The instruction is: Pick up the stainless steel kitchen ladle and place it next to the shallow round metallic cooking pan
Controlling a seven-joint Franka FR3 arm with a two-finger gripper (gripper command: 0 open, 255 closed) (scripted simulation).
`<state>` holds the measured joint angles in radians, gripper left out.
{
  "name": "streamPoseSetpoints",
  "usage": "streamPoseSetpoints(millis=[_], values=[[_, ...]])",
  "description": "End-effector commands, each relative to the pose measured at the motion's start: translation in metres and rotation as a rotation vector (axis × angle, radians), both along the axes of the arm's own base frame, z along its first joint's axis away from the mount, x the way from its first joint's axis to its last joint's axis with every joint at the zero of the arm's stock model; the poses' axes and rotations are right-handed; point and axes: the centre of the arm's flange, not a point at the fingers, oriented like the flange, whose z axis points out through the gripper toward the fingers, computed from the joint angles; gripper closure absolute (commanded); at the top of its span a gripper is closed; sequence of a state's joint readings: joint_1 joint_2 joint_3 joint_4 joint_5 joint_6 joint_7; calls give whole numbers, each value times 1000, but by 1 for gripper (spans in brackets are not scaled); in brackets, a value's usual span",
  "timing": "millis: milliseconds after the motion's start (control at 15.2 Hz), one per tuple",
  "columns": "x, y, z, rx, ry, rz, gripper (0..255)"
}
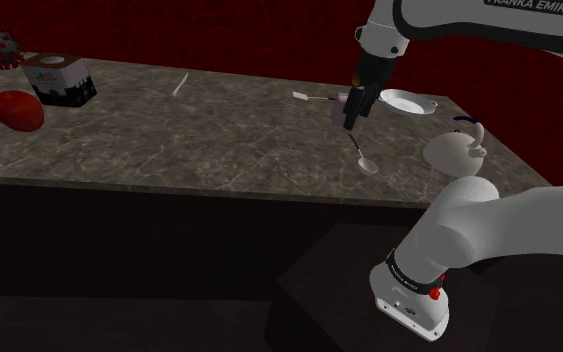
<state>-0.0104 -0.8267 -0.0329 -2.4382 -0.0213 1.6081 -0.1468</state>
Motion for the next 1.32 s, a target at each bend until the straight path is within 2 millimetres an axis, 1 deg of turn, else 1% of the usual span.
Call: streamPoseSetpoints(millis=[0, 330, 660, 924, 1254], values=[[0, 0, 0, 0, 0, 0, 0], [25, -52, -37, 25, -3, -184, 0], [41, -106, -76, 49, -6, -369, 0], [46, -150, -108, 69, -9, -516, 0], [44, -205, -149, 93, -12, -701, 0]])
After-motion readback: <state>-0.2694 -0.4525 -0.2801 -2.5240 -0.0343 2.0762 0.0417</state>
